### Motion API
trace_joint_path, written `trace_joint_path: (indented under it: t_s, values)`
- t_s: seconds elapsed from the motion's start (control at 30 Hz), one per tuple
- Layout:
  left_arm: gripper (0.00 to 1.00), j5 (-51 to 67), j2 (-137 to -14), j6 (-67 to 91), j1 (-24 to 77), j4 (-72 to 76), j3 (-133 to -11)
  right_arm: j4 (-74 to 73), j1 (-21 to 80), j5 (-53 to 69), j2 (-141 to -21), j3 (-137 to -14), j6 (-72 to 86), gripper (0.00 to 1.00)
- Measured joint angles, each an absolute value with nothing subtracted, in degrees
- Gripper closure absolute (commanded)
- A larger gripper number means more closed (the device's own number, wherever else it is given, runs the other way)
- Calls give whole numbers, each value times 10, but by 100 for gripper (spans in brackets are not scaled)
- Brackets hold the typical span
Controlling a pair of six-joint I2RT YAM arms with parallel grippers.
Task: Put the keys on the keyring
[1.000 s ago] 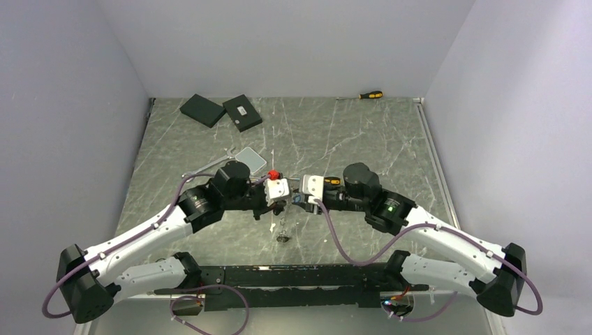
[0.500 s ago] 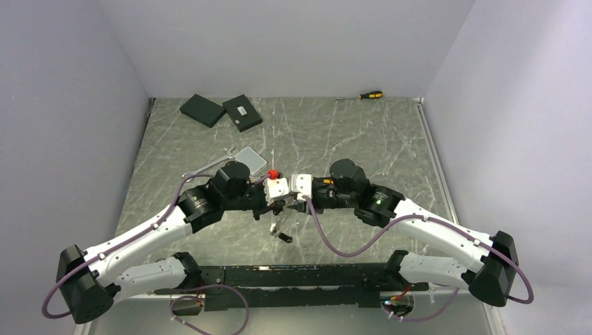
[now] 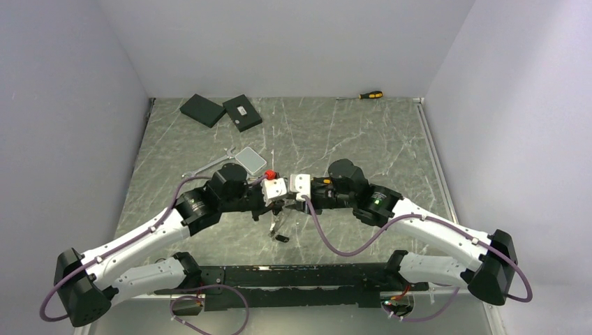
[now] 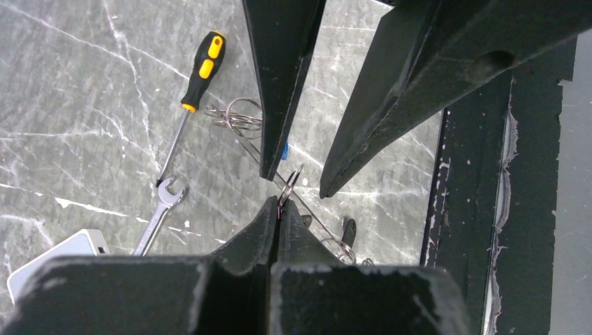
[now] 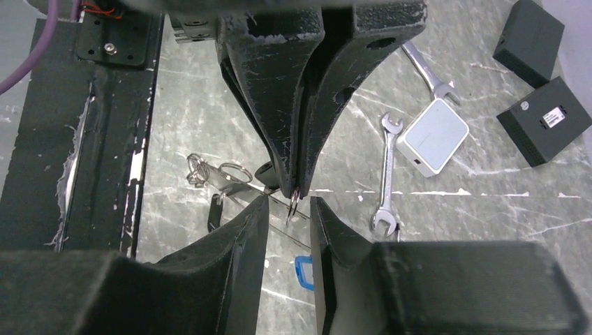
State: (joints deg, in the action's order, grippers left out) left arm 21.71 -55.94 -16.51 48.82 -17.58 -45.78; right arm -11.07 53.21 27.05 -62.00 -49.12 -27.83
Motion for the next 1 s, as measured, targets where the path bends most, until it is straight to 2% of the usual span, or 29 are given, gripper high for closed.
trace_joint_path:
  t_s: [0.23, 0.4, 1.0]
  values:
    - [100, 211, -541, -157, 488, -160, -447, -81, 533, 252, -603, -475, -268, 59]
    - [100, 211, -538, -151, 487, -152, -446, -58, 533, 223, -568, -446, -263, 61]
    - [100, 253, -562, -112, 466, -144, -446, -50, 533, 222, -582, -446, -263, 67]
